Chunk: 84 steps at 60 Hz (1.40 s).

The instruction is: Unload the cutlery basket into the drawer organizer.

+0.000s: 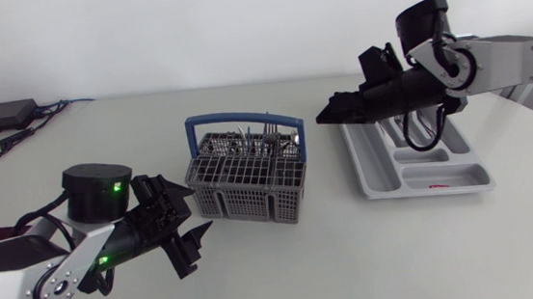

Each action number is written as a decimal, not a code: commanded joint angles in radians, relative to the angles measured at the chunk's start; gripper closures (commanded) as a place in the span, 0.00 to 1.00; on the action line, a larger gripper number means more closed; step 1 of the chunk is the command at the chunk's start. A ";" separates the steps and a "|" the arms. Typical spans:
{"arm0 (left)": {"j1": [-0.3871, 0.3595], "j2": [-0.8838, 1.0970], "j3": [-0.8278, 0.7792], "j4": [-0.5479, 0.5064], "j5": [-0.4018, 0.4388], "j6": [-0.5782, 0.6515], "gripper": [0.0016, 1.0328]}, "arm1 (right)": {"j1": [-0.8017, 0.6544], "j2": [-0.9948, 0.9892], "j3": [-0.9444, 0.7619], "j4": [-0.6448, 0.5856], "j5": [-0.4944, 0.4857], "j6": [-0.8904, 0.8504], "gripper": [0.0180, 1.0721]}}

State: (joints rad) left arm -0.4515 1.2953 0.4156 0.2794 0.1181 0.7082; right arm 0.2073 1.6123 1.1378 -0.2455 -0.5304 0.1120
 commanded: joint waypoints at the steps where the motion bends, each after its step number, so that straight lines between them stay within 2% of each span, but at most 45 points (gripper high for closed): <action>1: 0.004 0.052 -0.009 0.026 0.000 -0.001 0.10 | 0.024 0.058 0.028 0.011 -0.016 0.040 0.92; 15: 0.039 0.156 0.020 0.084 0.000 -0.019 0.10 | 0.047 0.109 0.051 0.005 -0.108 0.057 0.93; 20: 0.051 0.171 0.032 0.089 0.000 -0.029 0.16 | 0.058 0.101 0.039 -0.001 -0.138 0.048 0.94; 29: 0.088 0.208 0.078 0.099 0.014 -0.061 0.48 | 0.075 0.084 0.005 -0.001 -0.163 0.026 0.94; 31: 0.106 0.239 0.106 0.103 0.020 -0.069 0.63 | 0.078 0.078 0.000 -0.003 -0.171 0.026 0.94; 33: 0.114 0.256 0.117 0.103 0.023 -0.075 0.69 | 0.081 0.072 -0.003 -0.003 -0.172 0.025 0.94; 35: 0.134 0.288 0.147 0.103 0.026 -0.079 0.82 | 0.090 0.064 -0.009 -0.003 -0.172 0.025 0.94; 36: 0.135 0.297 0.155 0.104 0.026 -0.081 0.84 | 0.093 0.061 -0.012 -0.005 -0.172 0.025 0.94; 49: 0.151 0.391 0.233 0.119 0.034 -0.081 0.85 | 0.172 0.017 -0.061 -0.006 -0.172 0.023 0.94; 62: 0.148 0.441 0.281 0.126 0.035 -0.082 0.85 | 0.280 -0.045 -0.076 -0.069 -0.132 -0.028 0.94; 69: 0.165 0.398 0.255 0.124 0.051 -0.081 0.85 | 0.187 -0.140 -0.099 -0.110 -0.145 -0.052 0.94; 74: 0.218 0.349 0.230 0.118 0.084 -0.075 0.85 | 0.070 -0.184 -0.127 -0.124 -0.158 -0.092 0.94; 80: 0.267 0.374 0.250 0.126 0.086 -0.065 0.85 | -0.008 -0.129 -0.147 -0.090 -0.146 -0.120 0.94; 84: 0.275 0.412 0.287 0.126 0.086 -0.069 0.85 | -0.017 -0.071 -0.147 -0.061 -0.117 -0.124 0.94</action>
State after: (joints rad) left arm -0.1879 1.6703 0.6640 0.3988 0.1978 0.6476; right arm 0.1940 1.4757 1.0279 -0.3225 -0.6655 0.0135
